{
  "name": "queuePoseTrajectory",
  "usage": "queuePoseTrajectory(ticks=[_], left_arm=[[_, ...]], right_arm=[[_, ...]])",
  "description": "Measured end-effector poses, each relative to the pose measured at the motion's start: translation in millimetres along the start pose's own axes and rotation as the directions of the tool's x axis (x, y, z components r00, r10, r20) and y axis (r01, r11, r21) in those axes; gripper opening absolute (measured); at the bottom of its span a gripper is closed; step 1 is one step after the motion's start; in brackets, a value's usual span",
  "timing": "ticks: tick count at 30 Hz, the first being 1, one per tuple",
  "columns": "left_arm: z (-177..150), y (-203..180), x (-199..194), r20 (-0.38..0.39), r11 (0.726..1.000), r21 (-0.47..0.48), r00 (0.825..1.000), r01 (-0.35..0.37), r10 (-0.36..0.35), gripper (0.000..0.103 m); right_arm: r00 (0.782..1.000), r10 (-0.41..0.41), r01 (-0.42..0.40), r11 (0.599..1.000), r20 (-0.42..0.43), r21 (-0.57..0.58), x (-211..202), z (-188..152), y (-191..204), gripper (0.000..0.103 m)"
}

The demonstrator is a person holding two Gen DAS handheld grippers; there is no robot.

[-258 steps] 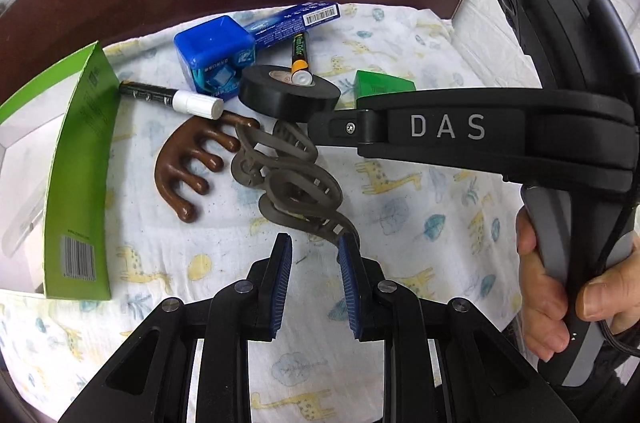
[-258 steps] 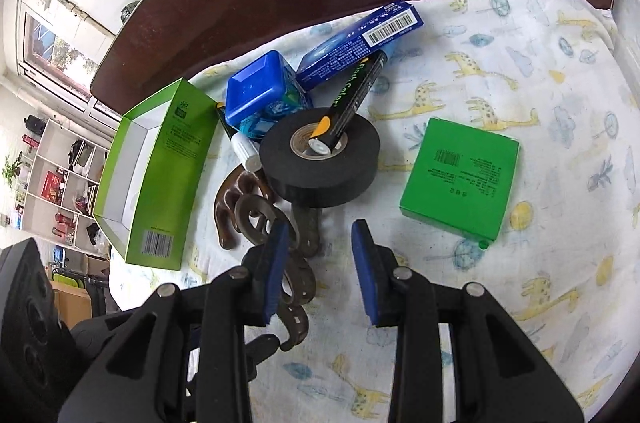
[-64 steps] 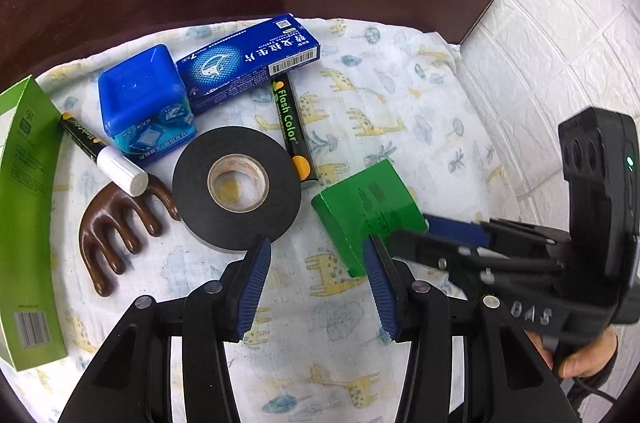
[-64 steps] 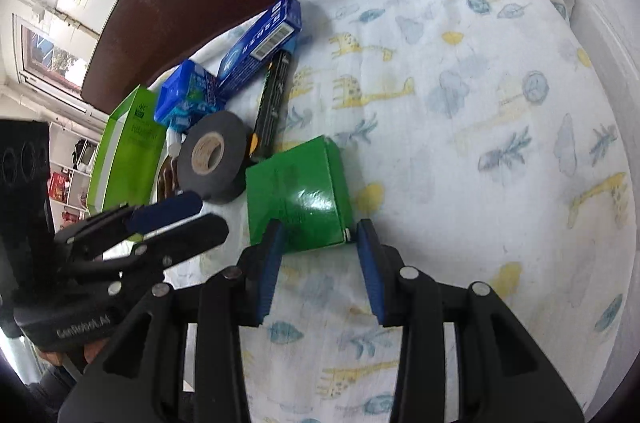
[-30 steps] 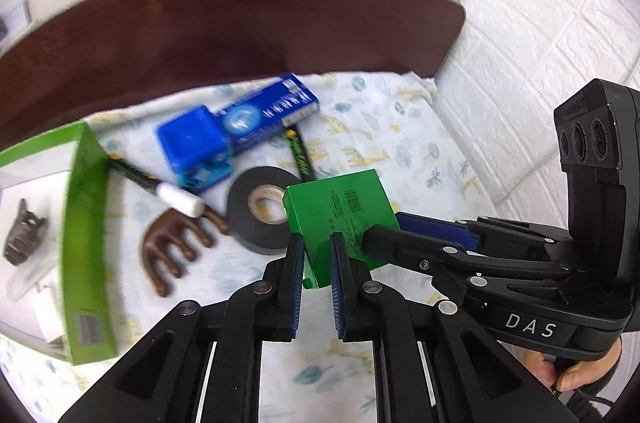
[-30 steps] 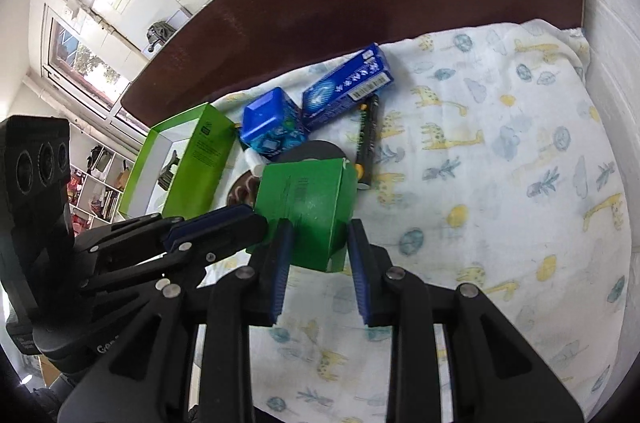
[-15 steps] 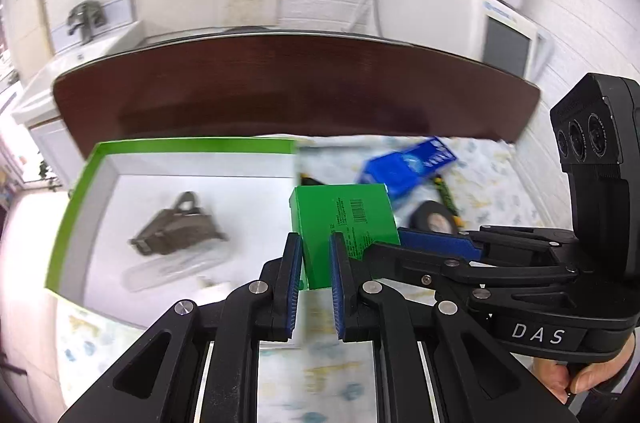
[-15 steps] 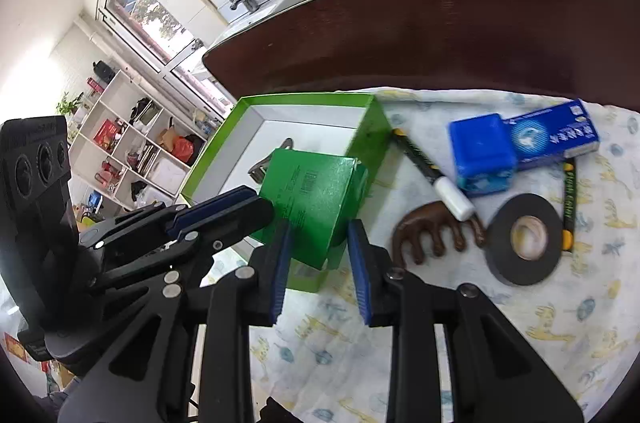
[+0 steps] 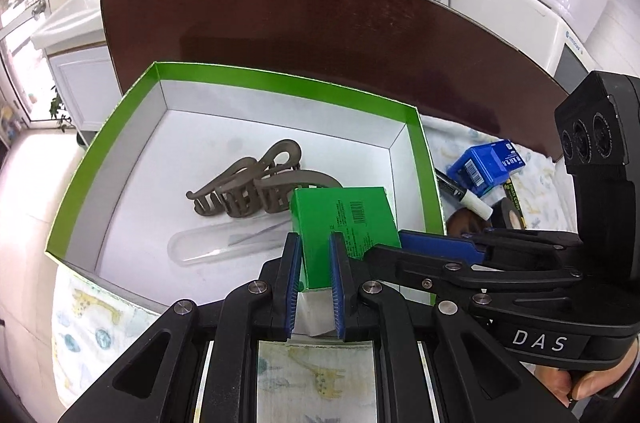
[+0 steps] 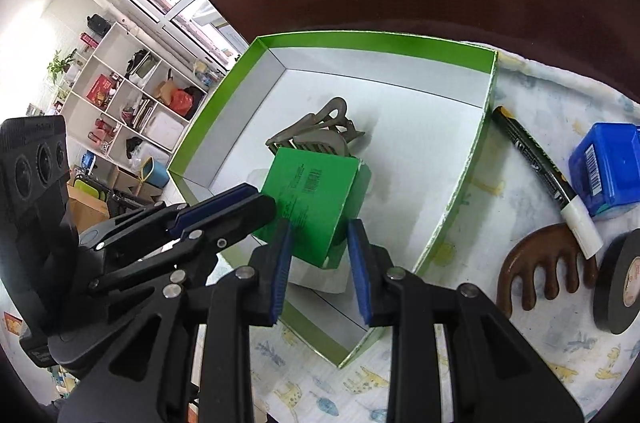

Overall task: Organize rigid objects
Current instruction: 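Carry the green square box into the green box and release it, then reach the left tool to the black tape roll and grasp it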

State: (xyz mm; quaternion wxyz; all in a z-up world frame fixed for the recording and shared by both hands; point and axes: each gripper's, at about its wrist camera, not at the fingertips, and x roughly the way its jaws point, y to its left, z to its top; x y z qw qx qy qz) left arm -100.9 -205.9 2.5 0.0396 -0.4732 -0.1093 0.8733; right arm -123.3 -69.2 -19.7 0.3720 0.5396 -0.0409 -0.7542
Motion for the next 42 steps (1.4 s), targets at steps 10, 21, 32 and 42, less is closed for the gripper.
queuePoseTrajectory(ticks=[10,21,32,42], left_arm=[[-2,9,9,-0.025,1.0,-0.012,1.0,0.014,-0.014,0.011],[1,14,-11,0.025,0.996,-0.078,0.998,-0.047,0.049,0.011],[13,-91,-33,0.085,0.993,0.115,0.995,0.038,-0.048,0.044],[-4,-181,16,-0.057,0.968,0.241,0.997,0.072,-0.06,0.047]], right_arm=[[1.0,-0.016,0.016,1.0,-0.017,0.004,1,-3,-6,0.029],[0.997,-0.037,0.037,0.999,0.062,0.0,-38,-5,-11,0.028],[0.948,-0.195,0.182,0.981,0.253,0.073,-141,-28,-57,0.029],[0.943,-0.286,0.233,0.933,0.172,0.275,-153,-82,-157,0.029]])
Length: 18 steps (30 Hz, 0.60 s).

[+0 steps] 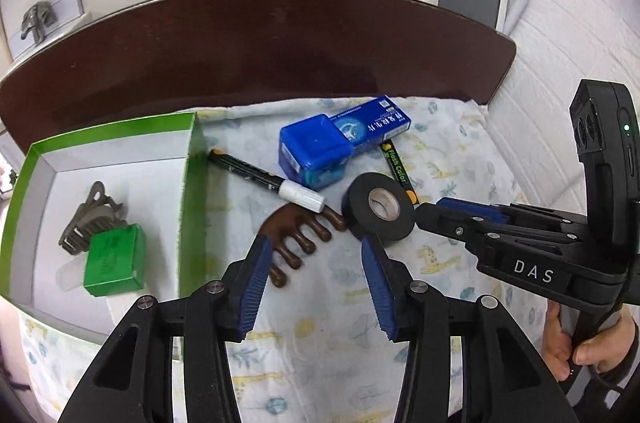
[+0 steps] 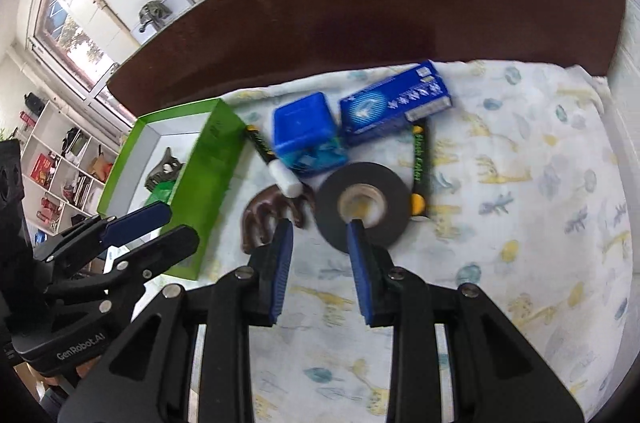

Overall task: Organize rigid objects
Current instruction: 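Reach the left tool to the black tape roll and grasp it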

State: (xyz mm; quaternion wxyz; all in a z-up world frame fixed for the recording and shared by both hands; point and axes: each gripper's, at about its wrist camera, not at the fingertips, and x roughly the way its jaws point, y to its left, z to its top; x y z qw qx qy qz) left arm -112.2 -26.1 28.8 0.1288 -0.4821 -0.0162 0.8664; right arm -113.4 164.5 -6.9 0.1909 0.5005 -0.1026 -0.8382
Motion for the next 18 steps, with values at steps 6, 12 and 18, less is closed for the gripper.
queuePoseTrajectory(ticks=[6,12,18], left_arm=[[10,-19,37,-0.069,0.999,-0.025,0.997,-0.027,0.025,0.047],[21,-26,73,-0.134,0.997,-0.065,0.99,-0.053,0.044,0.047],[26,-25,93,-0.172,0.994,-0.08,0.983,-0.074,0.06,0.047]], right_arm=[[1.0,0.004,-0.003,0.995,-0.014,0.101,6,-5,-47,0.029],[0.999,0.04,-0.032,0.978,-0.035,0.206,23,-4,-76,0.029],[0.995,0.09,-0.077,0.963,-0.039,0.258,34,1,-86,0.029]])
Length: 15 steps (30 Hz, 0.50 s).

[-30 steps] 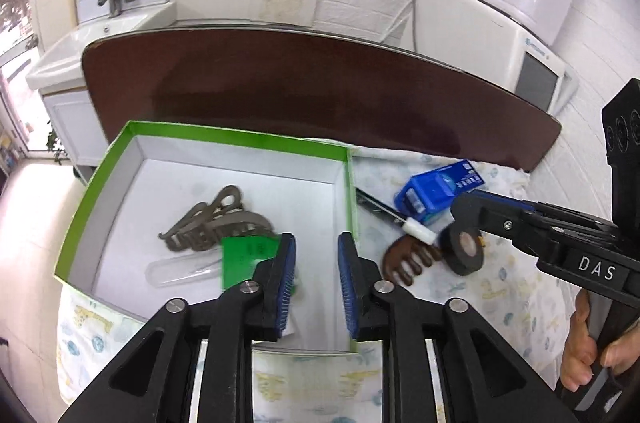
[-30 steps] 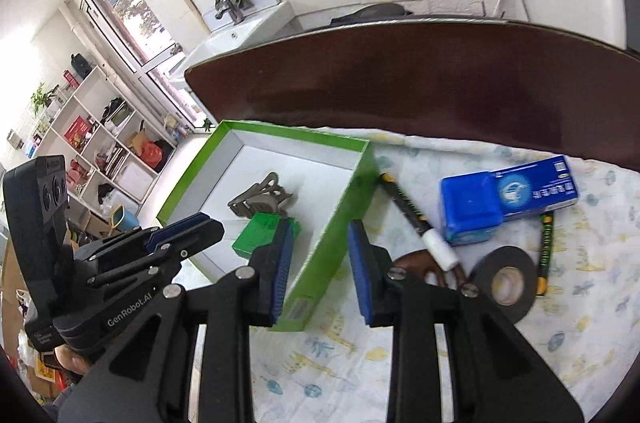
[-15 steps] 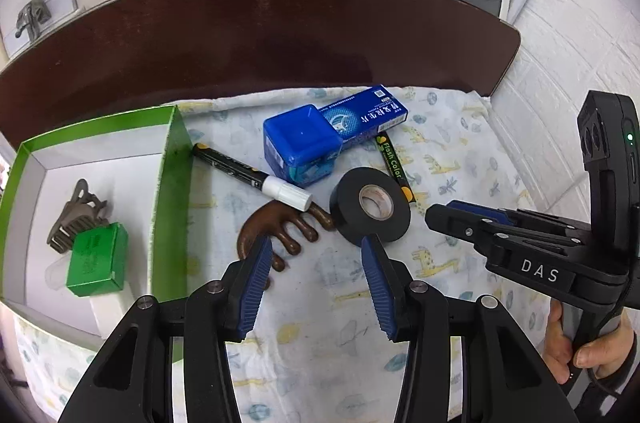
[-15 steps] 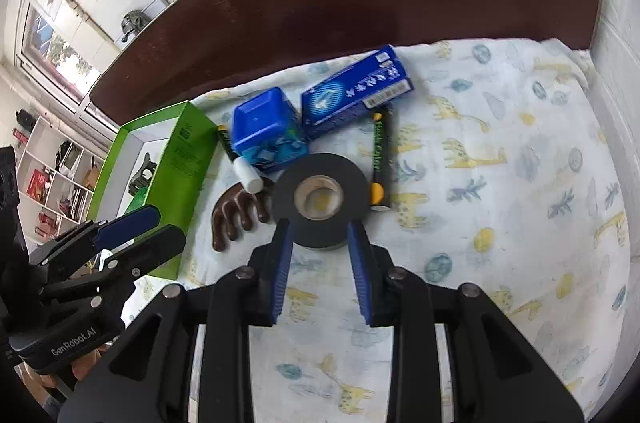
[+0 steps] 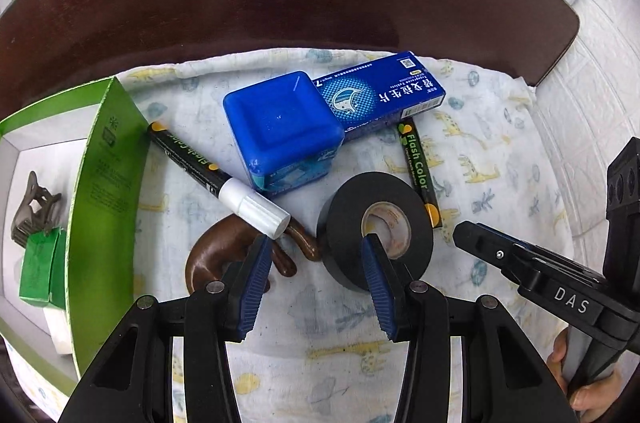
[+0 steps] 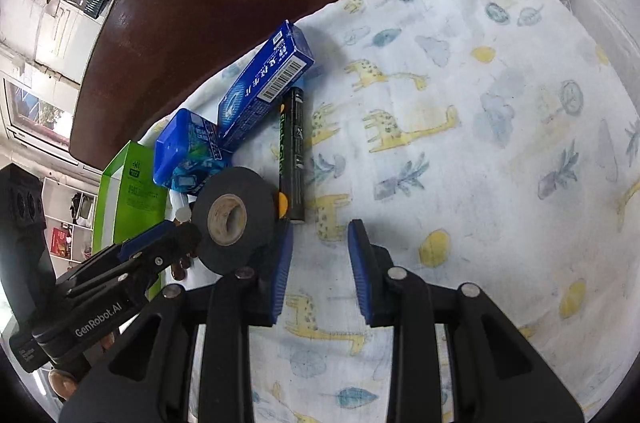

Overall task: Organize rigid objects
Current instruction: 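Reach the left tool to the black tape roll and grasp it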

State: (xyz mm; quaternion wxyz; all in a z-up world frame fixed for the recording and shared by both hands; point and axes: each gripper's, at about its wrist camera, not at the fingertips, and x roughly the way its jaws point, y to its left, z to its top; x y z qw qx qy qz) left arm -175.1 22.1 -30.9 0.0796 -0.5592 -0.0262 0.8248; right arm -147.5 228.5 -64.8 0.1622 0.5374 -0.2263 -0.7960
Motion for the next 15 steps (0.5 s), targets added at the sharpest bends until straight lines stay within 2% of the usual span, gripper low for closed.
queuePoseTrajectory(ticks=[9,14,15], left_arm=[[3,0,4,-0.001,1.0,0.01,1.0,-0.006,0.006,0.045],[5,1,7,-0.031,0.999,0.008,0.999,0.036,-0.036,0.043],[5,0,9,-0.046,0.998,0.01,0.997,0.059,-0.059,0.038]], right_arm=[[0.994,0.086,-0.086,0.996,-0.061,0.004,20,-1,20,0.029],[0.994,0.086,-0.085,0.996,-0.06,0.019,20,2,19,0.029],[0.994,0.092,-0.09,0.996,-0.068,0.021,20,1,19,0.029]])
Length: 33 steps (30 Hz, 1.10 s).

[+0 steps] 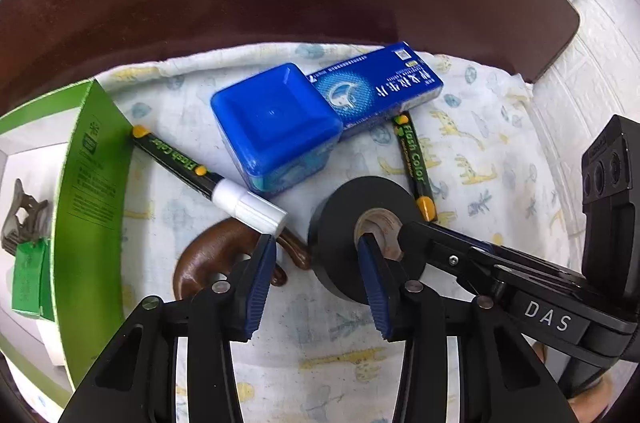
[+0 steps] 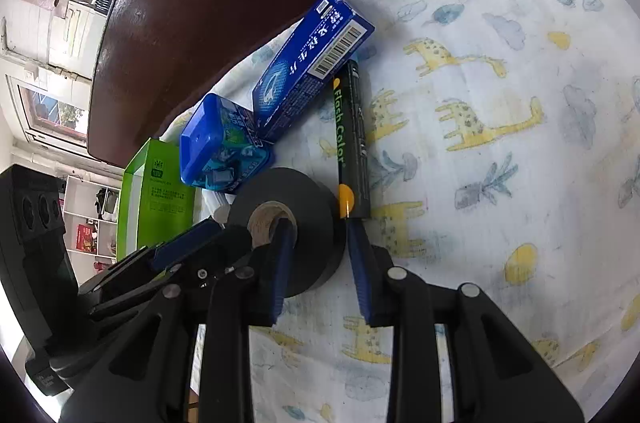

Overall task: Organize rigid objects
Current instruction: 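Reach the left tool to the black tape roll and grasp it, then carry the tape roll into the green box and open the left tool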

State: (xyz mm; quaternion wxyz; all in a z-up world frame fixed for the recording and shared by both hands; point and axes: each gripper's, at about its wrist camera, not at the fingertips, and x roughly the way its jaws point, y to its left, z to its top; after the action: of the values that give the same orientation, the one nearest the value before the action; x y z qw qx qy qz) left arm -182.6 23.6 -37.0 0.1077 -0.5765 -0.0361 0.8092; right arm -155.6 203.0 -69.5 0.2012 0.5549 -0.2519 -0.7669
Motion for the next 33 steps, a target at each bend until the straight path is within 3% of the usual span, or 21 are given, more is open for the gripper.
queuePoseTrajectory(ticks=[3,18,26,33], left_arm=[[-4,-5,1,-0.022,0.999,0.022,0.999,0.036,-0.035,0.029],[-14,-9,-19,0.038,0.998,0.058,0.999,0.035,-0.037,0.029],[-23,1,-60,0.134,0.997,0.081,0.991,0.005,-0.016,0.029],[-33,49,-100,0.227,0.999,0.021,0.974,-0.026,0.02,0.029]], right_arm=[[0.999,0.039,-0.038,0.999,-0.021,0.026,1,-4,-5,0.029],[0.999,0.039,-0.038,0.999,0.016,-0.019,-13,-9,9,0.029],[0.996,0.07,-0.065,0.994,0.049,-0.091,-20,-11,53,0.029],[0.995,0.095,-0.088,0.976,0.03,-0.198,4,-11,127,0.029]])
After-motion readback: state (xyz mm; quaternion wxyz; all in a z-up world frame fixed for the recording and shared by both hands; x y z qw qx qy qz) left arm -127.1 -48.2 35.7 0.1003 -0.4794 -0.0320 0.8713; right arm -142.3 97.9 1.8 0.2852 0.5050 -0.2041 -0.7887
